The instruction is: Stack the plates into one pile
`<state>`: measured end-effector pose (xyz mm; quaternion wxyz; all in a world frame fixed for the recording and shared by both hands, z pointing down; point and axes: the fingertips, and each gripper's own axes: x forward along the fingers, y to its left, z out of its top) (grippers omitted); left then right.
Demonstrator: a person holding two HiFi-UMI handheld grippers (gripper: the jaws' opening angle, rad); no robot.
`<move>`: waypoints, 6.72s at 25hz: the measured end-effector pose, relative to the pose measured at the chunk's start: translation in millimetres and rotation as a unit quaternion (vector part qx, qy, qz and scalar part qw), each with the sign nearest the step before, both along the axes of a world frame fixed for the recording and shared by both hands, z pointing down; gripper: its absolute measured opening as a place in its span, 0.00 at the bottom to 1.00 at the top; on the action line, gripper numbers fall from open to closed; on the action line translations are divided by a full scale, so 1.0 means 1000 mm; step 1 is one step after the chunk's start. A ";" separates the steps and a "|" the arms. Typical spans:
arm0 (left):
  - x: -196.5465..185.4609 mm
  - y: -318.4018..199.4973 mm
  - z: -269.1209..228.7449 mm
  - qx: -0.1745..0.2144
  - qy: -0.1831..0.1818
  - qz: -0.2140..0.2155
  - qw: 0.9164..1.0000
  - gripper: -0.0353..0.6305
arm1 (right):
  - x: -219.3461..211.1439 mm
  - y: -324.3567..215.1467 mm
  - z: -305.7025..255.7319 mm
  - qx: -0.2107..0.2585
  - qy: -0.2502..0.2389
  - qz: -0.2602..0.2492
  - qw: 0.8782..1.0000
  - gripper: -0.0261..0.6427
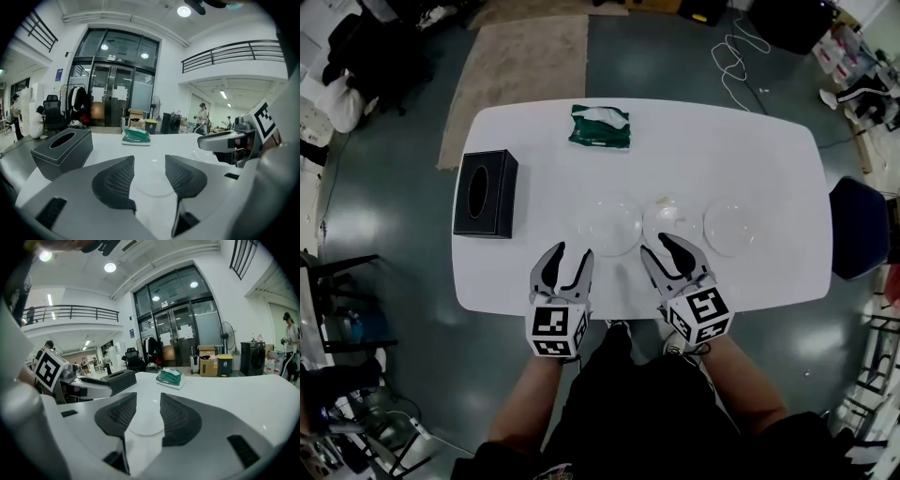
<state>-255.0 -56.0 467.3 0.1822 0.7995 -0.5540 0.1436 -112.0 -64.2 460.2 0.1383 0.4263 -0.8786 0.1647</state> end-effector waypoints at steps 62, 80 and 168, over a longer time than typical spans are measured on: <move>0.001 -0.075 0.112 -0.144 0.065 0.021 0.987 0.37 | -0.051 -0.004 0.140 -0.132 0.139 -0.023 0.981 0.22; 0.001 -0.072 0.106 -0.184 0.184 0.006 0.966 0.15 | -0.044 -0.005 0.128 -0.123 0.132 -0.012 0.984 0.23; 0.245 -0.051 0.060 -0.070 -0.102 0.018 0.992 0.29 | 0.287 -0.042 0.059 -0.069 0.077 0.057 0.993 0.22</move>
